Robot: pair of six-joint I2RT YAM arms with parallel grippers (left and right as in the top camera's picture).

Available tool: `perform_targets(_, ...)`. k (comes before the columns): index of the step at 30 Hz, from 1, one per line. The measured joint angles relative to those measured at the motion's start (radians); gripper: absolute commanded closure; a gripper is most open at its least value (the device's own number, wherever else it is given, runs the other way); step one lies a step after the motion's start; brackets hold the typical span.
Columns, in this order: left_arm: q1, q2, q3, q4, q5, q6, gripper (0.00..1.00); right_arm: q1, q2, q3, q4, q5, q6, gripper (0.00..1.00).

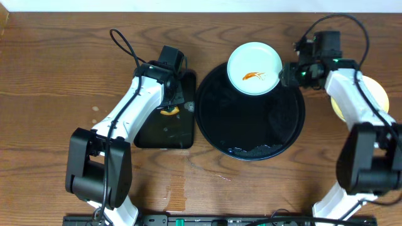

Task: Clean dirty plates on tray and stack at the side
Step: 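Move the right gripper back to grasp the remaining white plate edge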

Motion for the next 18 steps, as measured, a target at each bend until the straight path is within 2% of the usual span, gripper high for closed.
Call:
perform_targets(8,0.000,0.000,0.000,0.000,0.000,0.000,0.92,0.002,0.151,0.000,0.120,-0.017,0.089,0.55)
perform_targets(10,0.000,0.000,0.000,0.000,0.000,0.000,0.91,0.002,0.175,0.000,0.151,-0.051,0.101,0.60)
perform_targets(13,0.000,0.000,0.000,0.000,0.000,0.000,0.91,0.001,0.191,0.000,0.167,-0.085,0.116,0.77)
perform_targets(14,0.000,0.000,0.000,0.000,0.000,0.000,0.91,0.002,0.194,0.001,0.163,-0.093,0.125,0.85)
perform_targets(16,0.000,0.000,0.000,-0.001,0.000,0.000,0.91,0.002,0.202,0.002,0.157,-0.114,0.130,0.93)
perform_targets(18,0.000,0.000,0.000,-0.002,0.000,0.000,0.91,0.002,0.203,0.002,0.139,-0.125,0.143,0.95)
